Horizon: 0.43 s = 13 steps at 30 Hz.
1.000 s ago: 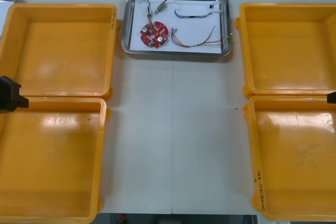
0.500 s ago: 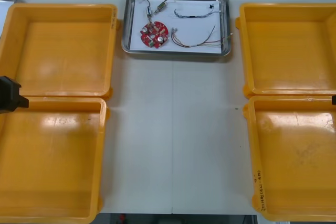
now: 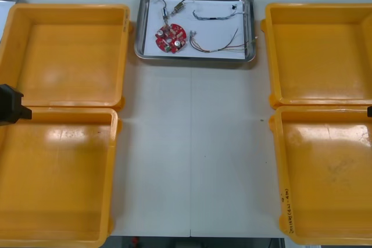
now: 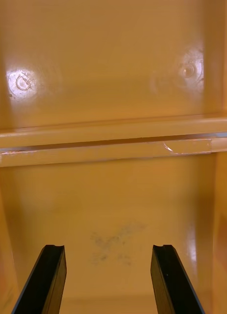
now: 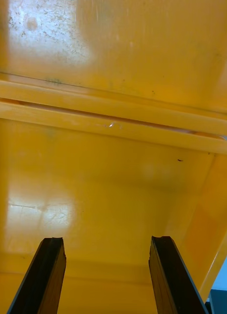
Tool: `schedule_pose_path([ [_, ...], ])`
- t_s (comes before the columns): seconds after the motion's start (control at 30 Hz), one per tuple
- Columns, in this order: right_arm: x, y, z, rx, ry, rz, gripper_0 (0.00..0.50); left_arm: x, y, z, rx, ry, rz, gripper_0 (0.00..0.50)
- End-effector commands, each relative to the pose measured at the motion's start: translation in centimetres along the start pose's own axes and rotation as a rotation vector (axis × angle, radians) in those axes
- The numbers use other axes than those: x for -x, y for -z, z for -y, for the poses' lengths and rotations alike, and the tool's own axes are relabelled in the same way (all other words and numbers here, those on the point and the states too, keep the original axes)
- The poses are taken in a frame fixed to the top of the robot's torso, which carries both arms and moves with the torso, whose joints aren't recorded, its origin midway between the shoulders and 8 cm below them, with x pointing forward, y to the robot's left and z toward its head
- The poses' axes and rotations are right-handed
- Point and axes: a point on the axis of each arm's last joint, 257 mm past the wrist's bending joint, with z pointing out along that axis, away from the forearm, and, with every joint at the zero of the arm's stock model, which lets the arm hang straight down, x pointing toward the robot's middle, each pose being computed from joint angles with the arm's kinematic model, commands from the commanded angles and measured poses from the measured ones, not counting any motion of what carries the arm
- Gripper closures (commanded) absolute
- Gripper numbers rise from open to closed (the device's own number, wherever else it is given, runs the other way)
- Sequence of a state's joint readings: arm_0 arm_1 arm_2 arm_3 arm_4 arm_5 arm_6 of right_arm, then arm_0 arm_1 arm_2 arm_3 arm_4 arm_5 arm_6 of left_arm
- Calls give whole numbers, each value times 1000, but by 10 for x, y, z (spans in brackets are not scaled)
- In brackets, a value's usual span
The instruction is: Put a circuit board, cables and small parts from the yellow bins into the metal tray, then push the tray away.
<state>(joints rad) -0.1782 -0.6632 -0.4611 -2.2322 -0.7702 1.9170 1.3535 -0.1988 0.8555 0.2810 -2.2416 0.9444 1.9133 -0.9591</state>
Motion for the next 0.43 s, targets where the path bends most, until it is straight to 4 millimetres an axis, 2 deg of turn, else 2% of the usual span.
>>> schedule_pose_path([
  [0.03, 4, 13, 13, -48, 3, 22, 0, 4, 13, -13, 42, -89, 25, 0],
  [0.43, 4, 13, 13, -48, 3, 22, 0, 4, 13, -13, 42, -89, 25, 0],
])
